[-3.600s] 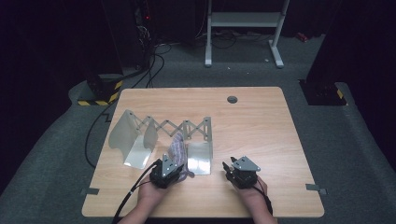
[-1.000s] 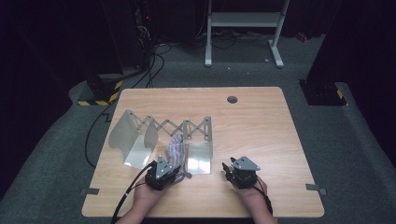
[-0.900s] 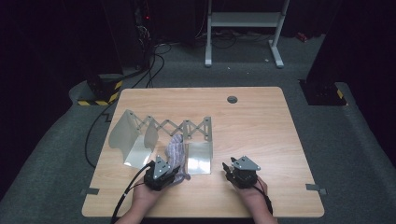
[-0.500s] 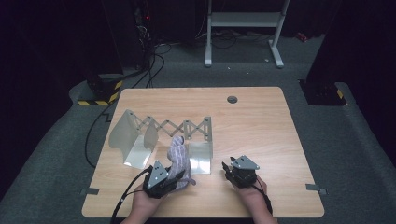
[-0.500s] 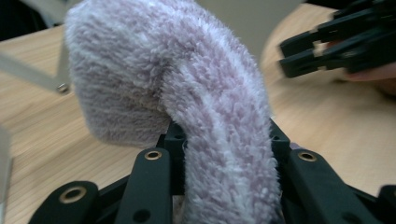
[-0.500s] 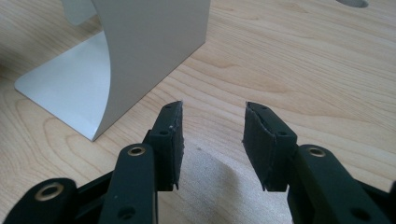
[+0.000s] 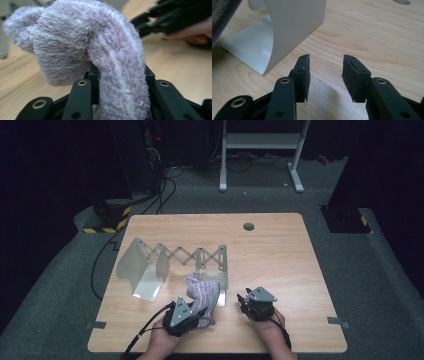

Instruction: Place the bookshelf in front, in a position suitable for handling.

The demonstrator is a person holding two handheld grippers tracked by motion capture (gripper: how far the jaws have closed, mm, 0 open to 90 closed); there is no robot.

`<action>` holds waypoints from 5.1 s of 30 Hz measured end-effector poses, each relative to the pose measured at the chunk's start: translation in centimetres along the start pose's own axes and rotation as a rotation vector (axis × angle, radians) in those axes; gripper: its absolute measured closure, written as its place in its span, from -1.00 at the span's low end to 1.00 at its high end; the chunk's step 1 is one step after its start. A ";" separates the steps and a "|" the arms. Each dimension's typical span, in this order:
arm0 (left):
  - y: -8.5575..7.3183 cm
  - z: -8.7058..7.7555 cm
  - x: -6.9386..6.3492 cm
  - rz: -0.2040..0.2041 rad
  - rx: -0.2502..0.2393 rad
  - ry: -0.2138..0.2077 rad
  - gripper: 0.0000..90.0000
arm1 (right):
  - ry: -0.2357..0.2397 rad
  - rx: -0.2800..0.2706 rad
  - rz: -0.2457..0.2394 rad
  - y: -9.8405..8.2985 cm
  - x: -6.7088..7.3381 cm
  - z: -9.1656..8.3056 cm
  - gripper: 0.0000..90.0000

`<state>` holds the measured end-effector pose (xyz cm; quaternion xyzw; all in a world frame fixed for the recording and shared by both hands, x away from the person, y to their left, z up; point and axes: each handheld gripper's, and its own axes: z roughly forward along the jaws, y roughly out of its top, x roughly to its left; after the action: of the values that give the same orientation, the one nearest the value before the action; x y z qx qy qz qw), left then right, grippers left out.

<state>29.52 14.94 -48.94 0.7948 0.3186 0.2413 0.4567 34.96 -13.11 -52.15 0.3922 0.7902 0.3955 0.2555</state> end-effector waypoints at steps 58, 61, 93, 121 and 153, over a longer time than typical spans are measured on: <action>-3.9 -2.7 2.6 -0.080 0.107 0.129 0.44 | 0.135 -0.032 -0.077 4.6 5.6 4.8 0.28; -3.8 -2.0 1.7 -0.058 0.127 0.079 0.44 | 0.125 -0.037 -0.079 4.3 5.3 4.2 0.27; -1.1 1.5 3.7 -0.013 0.151 0.172 0.44 | -0.028 -0.047 -0.007 0.4 1.6 -1.4 0.27; 3.9 -0.1 -0.2 0.001 -0.036 0.013 0.42 | 0.004 -0.041 -0.022 0.6 1.8 -0.6 0.27; -0.5 4.5 -0.4 -0.033 0.169 -0.044 0.43 | 0.006 -0.032 -0.019 0.5 1.6 -0.5 0.26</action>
<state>32.15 12.27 -51.56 0.8303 0.3406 0.1885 0.3989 33.92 -11.79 -51.62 0.3795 0.7883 0.4065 0.2631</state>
